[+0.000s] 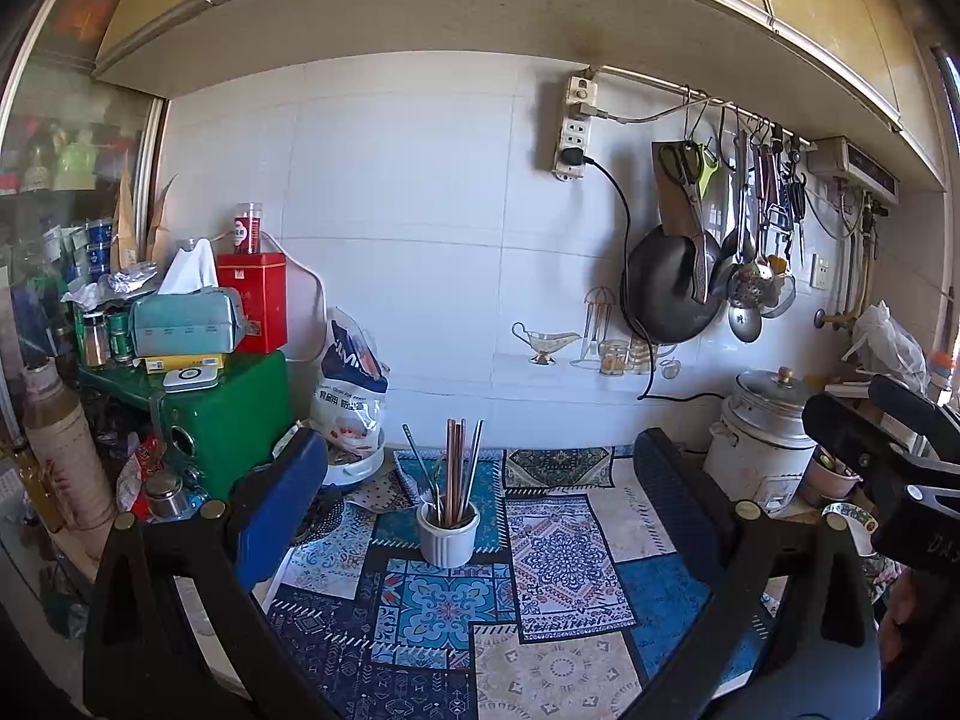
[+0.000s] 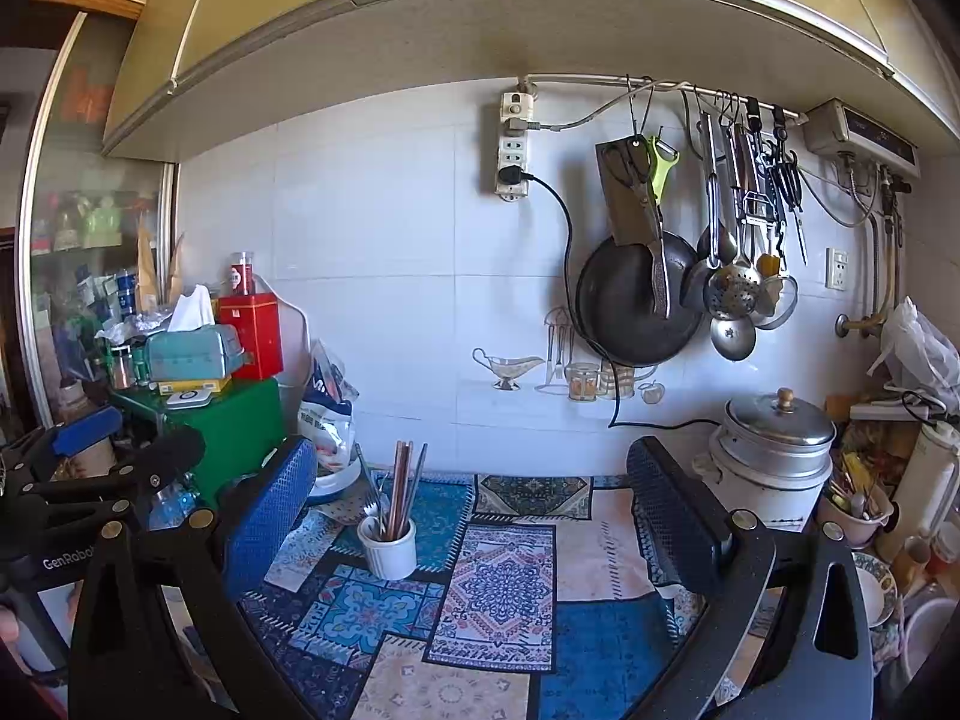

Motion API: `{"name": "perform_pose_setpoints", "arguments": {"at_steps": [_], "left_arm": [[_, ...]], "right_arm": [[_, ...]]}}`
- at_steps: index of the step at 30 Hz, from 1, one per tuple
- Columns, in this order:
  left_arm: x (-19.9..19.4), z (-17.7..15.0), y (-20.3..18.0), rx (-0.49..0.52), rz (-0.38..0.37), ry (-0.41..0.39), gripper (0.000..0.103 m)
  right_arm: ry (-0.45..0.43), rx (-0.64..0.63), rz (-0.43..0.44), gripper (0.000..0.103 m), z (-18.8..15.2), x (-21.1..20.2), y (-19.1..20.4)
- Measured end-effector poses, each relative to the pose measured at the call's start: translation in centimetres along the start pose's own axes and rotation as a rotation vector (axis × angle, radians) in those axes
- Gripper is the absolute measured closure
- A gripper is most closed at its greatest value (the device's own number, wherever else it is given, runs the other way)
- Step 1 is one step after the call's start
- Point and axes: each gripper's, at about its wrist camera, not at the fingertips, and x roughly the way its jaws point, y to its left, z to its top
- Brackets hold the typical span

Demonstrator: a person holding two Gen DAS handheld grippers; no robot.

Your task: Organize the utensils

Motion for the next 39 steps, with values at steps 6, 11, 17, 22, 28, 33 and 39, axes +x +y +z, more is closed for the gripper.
{"name": "perform_pose_setpoints", "arguments": {"at_steps": [6,11,17,22,28,33,39], "left_arm": [[0.1,0.0,-0.4,0.001,-0.004,0.001,0.001],[0.1,0.1,-0.5,0.000,-0.006,-0.001,0.001],[0.1,0.2,-0.6,-0.003,-0.012,-0.002,0.001],[0.0,0.2,-0.8,0.008,-0.015,-0.006,0.001],[0.0,0.2,-1.0,0.000,-0.015,-0.004,0.001],[0.0,0.1,-1.0,0.000,-0.017,0.002,0.001],[0.1,0.2,-1.1,-0.001,-0.020,0.006,0.001]], "right_arm": [[-0.002,0.002,-0.002,0.000,0.0,0.1,-0.2],[-0.006,-0.001,-0.002,0.000,0.1,0.0,-0.2],[-0.006,-0.004,0.000,0.000,0.1,-0.1,-0.1],[-0.006,-0.001,0.004,0.000,0.2,-0.2,-0.1],[0.000,-0.004,0.006,0.000,0.1,-0.2,-0.3],[0.000,-0.005,0.006,0.000,0.1,-0.1,-0.3],[-0.001,-0.004,0.007,0.000,0.1,-0.1,-0.3]]}}
